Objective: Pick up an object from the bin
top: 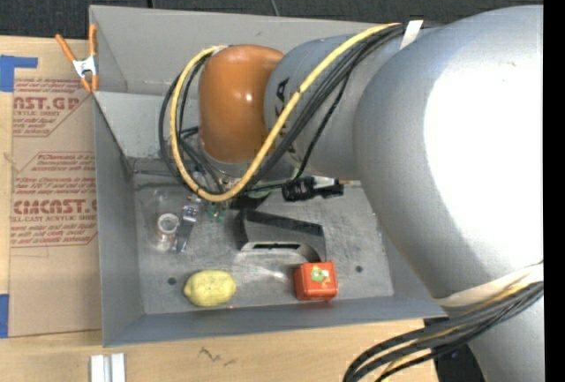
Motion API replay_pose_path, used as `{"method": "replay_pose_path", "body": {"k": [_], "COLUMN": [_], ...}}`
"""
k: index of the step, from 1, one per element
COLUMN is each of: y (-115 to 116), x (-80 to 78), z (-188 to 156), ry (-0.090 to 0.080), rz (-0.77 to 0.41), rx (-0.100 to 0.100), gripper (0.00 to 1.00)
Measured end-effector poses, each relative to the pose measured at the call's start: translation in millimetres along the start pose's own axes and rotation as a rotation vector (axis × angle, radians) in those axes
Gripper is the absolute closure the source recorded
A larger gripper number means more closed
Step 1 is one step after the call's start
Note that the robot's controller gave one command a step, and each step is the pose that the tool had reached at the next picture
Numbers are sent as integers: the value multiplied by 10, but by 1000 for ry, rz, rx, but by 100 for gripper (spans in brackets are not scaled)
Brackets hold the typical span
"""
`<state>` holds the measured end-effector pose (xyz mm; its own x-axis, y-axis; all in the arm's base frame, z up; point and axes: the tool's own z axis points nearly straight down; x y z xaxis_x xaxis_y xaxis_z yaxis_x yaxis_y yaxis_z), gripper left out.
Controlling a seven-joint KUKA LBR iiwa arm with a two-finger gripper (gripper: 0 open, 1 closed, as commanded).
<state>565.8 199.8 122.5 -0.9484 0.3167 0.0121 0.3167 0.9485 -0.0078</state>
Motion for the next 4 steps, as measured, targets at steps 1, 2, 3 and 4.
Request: {"method": "replay_pose_path", "body": {"k": [1,2,3,4], "y": [-514,-491,-491,-557], "x": [-361,-349,-351,-372], "z": [356,346,346,279], "ry": [-15,-13,-14,-10], "rz": [-54,-58,-57,-106], "rx": [-10,-13,-14,-8], "gripper": [100,0,0,0]}}
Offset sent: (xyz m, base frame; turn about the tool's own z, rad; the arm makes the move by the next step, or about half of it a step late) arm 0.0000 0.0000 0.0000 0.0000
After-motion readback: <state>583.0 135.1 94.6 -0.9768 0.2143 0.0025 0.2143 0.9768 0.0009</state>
